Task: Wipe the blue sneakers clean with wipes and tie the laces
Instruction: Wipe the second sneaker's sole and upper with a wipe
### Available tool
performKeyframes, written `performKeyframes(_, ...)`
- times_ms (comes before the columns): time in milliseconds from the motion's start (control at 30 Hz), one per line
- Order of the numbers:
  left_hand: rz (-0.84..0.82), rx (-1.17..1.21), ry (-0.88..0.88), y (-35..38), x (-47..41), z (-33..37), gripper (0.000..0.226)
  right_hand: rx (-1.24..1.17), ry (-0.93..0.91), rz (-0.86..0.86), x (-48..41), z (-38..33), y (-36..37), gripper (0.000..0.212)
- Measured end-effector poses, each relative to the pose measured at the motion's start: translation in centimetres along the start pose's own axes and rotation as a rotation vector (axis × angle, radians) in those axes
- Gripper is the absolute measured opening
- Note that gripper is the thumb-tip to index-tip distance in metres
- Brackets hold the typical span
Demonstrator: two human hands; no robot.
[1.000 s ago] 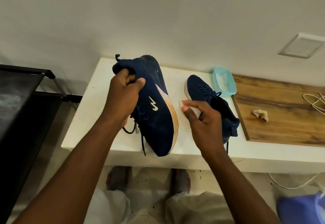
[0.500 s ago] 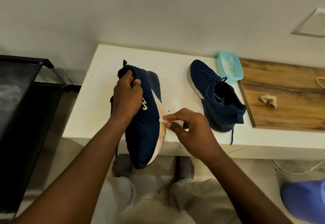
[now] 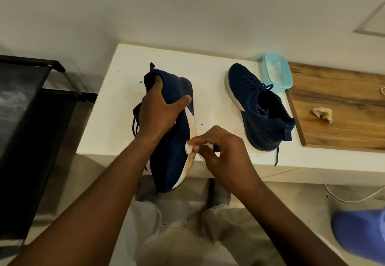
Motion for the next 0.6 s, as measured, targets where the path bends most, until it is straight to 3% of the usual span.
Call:
performKeyframes(233, 0.001, 0.043, 0.034, 0.6, 0.0, -0.3, 0.083, -0.043, 0.095, 0.161, -6.3, 0.7, 1.0, 0.015)
performKeyframes(467, 0.000, 0.135, -0.022, -0.1, -0.7, -1.5, 0.086, 0.033, -0.040, -0.027, -0.4, -0.8, 0.3, 0.017)
performKeyframes(600, -0.016, 0.168, -0.027, 0.0, -0.9, -1.7, 0.085, 0.009, -0.057, 0.041, -2.0, -1.1, 0.6, 0.016)
Point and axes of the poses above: each hand's wrist, its own x-axis away from the middle knuckle, its own y-axis out of the palm, z = x × y, the point moved 5 cm from there along -x, towards the middle knuckle, and after that the axes turned 4 degrees about x, right-handed, at the moved point
